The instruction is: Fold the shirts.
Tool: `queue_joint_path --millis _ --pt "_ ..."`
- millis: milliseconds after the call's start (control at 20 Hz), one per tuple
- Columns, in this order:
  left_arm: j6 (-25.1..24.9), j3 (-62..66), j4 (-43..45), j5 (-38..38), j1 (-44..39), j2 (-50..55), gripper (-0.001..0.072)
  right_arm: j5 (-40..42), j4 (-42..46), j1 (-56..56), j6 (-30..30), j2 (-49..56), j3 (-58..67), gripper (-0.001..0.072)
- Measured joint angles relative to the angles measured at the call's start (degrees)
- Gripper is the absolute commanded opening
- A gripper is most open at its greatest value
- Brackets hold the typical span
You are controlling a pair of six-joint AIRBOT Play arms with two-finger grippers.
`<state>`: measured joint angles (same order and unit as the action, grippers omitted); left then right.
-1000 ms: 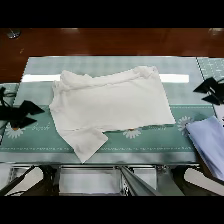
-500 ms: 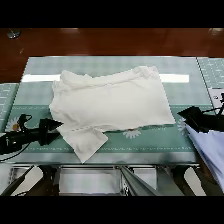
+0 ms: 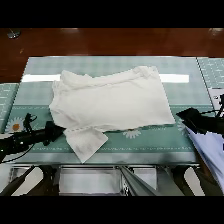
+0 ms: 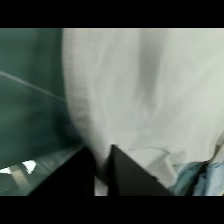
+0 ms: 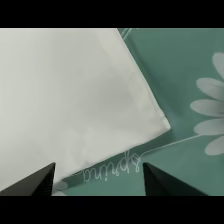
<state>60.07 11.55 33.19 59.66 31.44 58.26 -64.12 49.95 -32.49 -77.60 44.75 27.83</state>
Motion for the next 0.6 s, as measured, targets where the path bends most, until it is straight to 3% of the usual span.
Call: queue_joint_path --millis 400,600 --pt "-2.29 4.61 -4.22 -0.22 -6.23 -0.07 0.0036 0.63 9.73 0.0 -6.01 2.56 -0.07 0.0623" --pt "-2.51 5.4 -4.5 0.26 -6.64 -0.04 0.0036 1.31 8.04 0.0 -5.29 8.63 0.09 0.0623"
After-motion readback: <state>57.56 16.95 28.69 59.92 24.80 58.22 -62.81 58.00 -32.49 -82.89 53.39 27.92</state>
